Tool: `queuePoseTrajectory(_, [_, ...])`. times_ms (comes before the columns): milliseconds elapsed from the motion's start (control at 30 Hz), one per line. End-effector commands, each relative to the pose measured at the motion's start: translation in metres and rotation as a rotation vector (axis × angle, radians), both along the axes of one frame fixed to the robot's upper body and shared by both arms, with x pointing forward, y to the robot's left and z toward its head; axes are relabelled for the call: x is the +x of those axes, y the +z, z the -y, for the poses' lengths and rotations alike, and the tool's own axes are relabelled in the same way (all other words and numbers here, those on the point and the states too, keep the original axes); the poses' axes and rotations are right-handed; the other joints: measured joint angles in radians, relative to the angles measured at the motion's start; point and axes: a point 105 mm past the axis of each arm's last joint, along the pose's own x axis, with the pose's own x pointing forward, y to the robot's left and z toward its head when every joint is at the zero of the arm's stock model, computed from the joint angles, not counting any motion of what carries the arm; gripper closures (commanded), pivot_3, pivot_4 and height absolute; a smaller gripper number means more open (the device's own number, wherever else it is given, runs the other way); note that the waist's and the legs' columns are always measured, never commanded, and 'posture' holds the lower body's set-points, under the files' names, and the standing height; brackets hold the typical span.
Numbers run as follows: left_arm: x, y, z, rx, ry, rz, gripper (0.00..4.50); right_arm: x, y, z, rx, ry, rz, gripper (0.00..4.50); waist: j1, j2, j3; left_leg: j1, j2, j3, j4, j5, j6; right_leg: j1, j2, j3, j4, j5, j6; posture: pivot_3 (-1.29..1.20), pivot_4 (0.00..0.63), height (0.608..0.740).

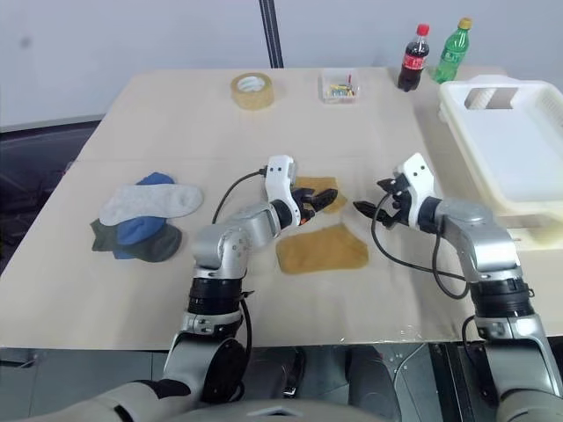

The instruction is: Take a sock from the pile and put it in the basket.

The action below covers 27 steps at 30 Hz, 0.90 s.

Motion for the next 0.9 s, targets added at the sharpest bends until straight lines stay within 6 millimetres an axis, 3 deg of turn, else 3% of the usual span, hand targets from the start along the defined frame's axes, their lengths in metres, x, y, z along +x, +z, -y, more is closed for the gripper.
queuePoseTrajectory(33, [0.005, 0.023, -0.025, 0.096, 0.012, 0.201, 0.90, 0.010, -0.001, -0.010, 0.006, -0.020, -0.022, 0.13, -0.005, 0.000, 0.000, 0.000, 0.000, 0.000, 0.000, 0.000, 0.000, -0.001, 0.000, 0.000, 0.000, 0.000, 0.000, 0.00, 0.150, 0.739])
queuePoseTrajectory(167, [0.023, 0.009, -0.085, 0.277, 0.067, 0.247, 0.90, 0.018, -0.012, -0.031, 0.029, -0.018, -0.066, 0.13, -0.019, 0.000, 0.000, -0.001, 0.000, 0.002, 0.000, 0.000, 0.000, -0.003, 0.001, 0.002, 0.002, 0.000, 0.000, 0.00, 0.150, 0.739])
queuePoseTrajectory(233, [0.027, -0.001, -0.104, 0.341, 0.049, 0.238, 0.90, 0.019, -0.019, -0.039, 0.002, -0.012, -0.074, 0.13, -0.021, 0.001, 0.000, -0.002, 0.000, 0.003, -0.001, 0.000, 0.000, -0.005, 0.001, 0.003, 0.002, 0.000, 0.000, 0.00, 0.150, 0.739])
queuePoseTrajectory(367, [0.031, -0.015, -0.126, 0.377, 0.019, 0.220, 0.85, 0.017, -0.025, -0.051, -0.010, 0.026, -0.067, 1.85, -0.020, -0.001, -0.001, -0.004, 0.000, 0.004, 0.000, 0.000, 0.000, -0.008, 0.000, 0.002, 0.003, 0.000, 0.000, 0.00, 0.150, 0.739])
queuePoseTrajectory(500, [0.034, -0.026, -0.132, 0.395, -0.009, 0.206, 0.85, 0.018, -0.027, -0.057, -0.012, 0.038, -0.067, 4.08, -0.021, -0.001, -0.001, -0.005, 0.000, 0.004, 0.000, 0.000, 0.000, -0.009, -0.001, 0.000, 0.004, 0.000, 0.000, 0.00, 0.150, 0.739])
queuePoseTrajectory(533, [0.035, -0.028, -0.132, 0.395, -0.014, 0.202, 0.85, 0.018, -0.028, -0.059, -0.017, 0.044, -0.066, 4.37, -0.021, -0.001, -0.001, -0.005, 0.000, 0.004, 0.000, 0.000, 0.000, -0.009, -0.001, 0.000, 0.004, 0.000, 0.000, 0.00, 0.150, 0.739])
queuePoseTrajectory(733, [0.035, -0.024, -0.118, 0.301, -0.069, 0.207, 0.85, 0.015, -0.033, -0.057, -0.057, 0.065, -0.052, 4.45, -0.025, -0.001, -0.002, -0.005, 0.000, 0.004, 0.000, 0.000, 0.000, -0.009, -0.002, -0.001, 0.004, 0.000, 0.000, 0.00, 0.150, 0.739])
queuePoseTrajectory(867, [0.038, -0.038, -0.119, 0.362, -0.065, 0.158, 0.85, 0.015, -0.034, -0.057, -0.066, 0.067, -0.037, 4.45, -0.026, -0.001, -0.002, -0.005, 0.000, 0.004, 0.000, 0.000, 0.000, -0.009, -0.002, -0.001, 0.005, 0.000, 0.000, 0.00, 0.150, 0.739])
queuePoseTrajectory(900, [0.039, -0.040, -0.121, 0.372, -0.052, 0.151, 1.12, 0.014, -0.034, -0.058, -0.068, 0.069, -0.034, 4.49, -0.026, -0.001, -0.002, -0.005, 0.000, 0.004, 0.000, 0.000, 0.000, -0.009, -0.002, -0.001, 0.005, 0.000, 0.000, 0.00, 0.150, 0.739])
